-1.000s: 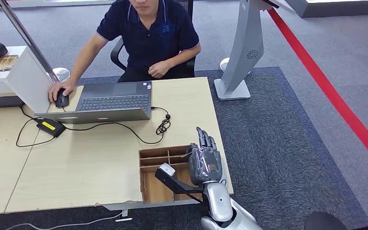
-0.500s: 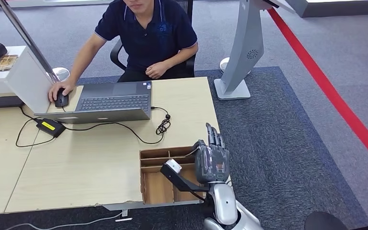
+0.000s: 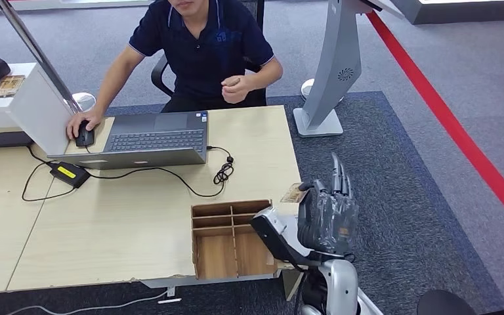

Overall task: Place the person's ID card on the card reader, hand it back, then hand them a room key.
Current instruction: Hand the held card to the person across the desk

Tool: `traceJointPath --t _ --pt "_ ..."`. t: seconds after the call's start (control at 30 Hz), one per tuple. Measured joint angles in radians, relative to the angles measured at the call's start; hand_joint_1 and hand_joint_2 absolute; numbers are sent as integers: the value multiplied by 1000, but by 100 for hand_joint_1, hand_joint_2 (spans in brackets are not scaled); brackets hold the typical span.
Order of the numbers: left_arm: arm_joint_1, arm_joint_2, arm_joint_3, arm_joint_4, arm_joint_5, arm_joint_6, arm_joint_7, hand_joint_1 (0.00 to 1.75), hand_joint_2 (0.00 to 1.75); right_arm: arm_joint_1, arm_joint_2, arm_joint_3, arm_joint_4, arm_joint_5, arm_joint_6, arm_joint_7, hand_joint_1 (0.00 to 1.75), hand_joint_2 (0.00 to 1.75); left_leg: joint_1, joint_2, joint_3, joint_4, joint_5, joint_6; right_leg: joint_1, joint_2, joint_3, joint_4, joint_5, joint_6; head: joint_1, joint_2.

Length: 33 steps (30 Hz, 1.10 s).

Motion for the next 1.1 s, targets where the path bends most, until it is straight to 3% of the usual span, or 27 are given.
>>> traceJointPath --t 0.47,1.1 --pt "1 5 21 5 -1 -1 -2 0 0 4 -16 -29 -85 -67 -23 -47 175 175 0 0 -1 0 0 0 0 0 0 0 0 0 0 0" --pt "-27 -38 21 5 -37 7 64 0 0 -184 66 -14 110 -189 -22 -134 175 175 0 0 -1 0 1 0 0 0 0 0 0 0 0 0"
